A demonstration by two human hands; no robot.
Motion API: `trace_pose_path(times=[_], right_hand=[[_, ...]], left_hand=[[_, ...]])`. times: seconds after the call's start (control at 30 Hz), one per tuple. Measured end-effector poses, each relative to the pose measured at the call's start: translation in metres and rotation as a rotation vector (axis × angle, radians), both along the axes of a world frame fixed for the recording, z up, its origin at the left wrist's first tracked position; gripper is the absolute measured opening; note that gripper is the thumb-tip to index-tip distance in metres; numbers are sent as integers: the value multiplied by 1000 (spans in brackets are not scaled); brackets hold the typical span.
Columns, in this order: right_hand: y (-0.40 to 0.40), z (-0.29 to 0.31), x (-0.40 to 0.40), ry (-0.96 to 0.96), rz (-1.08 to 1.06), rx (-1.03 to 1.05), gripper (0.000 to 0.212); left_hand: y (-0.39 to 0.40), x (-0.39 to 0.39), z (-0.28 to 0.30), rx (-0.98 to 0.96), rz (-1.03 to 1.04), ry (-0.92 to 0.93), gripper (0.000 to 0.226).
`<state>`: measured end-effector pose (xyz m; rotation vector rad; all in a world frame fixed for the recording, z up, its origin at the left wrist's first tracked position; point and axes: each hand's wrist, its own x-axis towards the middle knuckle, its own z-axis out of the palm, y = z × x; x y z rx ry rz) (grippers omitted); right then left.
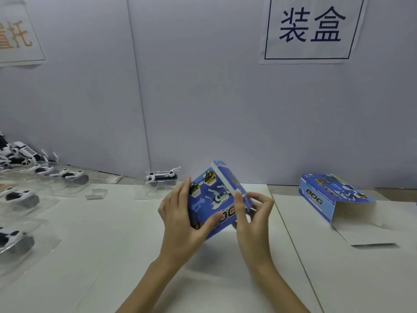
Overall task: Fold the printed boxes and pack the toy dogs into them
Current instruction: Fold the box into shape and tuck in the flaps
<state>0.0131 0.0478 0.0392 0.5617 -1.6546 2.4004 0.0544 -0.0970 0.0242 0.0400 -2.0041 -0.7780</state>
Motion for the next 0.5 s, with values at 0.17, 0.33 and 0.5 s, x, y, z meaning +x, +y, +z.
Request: trace_pose_path(times=[0.17, 0.33, 0.5], right_hand=[[-6, -3, 5, -49, 192, 43, 39], [3, 2, -7, -18, 243, 175, 40], [7, 1, -12, 28, 157, 218, 35]], left_hand=[[-18, 6, 3, -300, 2, -26, 130], [-37, 5, 1, -428, 37, -44, 123], [-34, 4, -2, -562, 52, -65, 121]])
